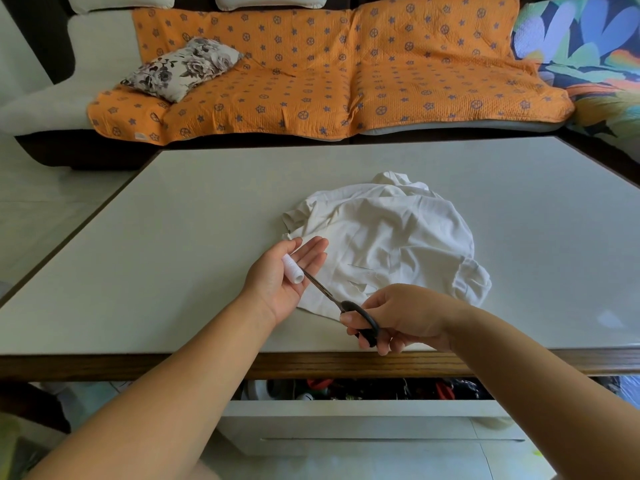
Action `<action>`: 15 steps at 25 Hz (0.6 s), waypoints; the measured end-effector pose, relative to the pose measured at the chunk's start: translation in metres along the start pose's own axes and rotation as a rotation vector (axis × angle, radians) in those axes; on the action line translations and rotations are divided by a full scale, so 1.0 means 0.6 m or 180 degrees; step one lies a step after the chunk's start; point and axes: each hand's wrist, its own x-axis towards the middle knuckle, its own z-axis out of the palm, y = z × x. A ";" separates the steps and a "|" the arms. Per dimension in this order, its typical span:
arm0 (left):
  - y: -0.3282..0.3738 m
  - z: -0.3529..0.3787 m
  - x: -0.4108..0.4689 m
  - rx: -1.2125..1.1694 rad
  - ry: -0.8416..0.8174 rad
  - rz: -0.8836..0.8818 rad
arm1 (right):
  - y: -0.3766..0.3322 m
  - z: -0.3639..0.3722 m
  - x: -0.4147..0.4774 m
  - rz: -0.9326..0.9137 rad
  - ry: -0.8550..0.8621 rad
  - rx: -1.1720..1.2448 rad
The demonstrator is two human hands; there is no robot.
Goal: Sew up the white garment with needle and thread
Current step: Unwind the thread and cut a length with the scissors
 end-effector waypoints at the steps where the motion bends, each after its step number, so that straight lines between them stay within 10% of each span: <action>1: 0.000 0.000 0.000 0.0001 0.0005 0.0009 | -0.001 -0.003 -0.004 0.0009 0.0035 -0.0041; 15: 0.004 -0.005 0.007 -0.0042 0.0008 0.0020 | -0.018 -0.034 -0.030 0.0138 0.0064 -0.0567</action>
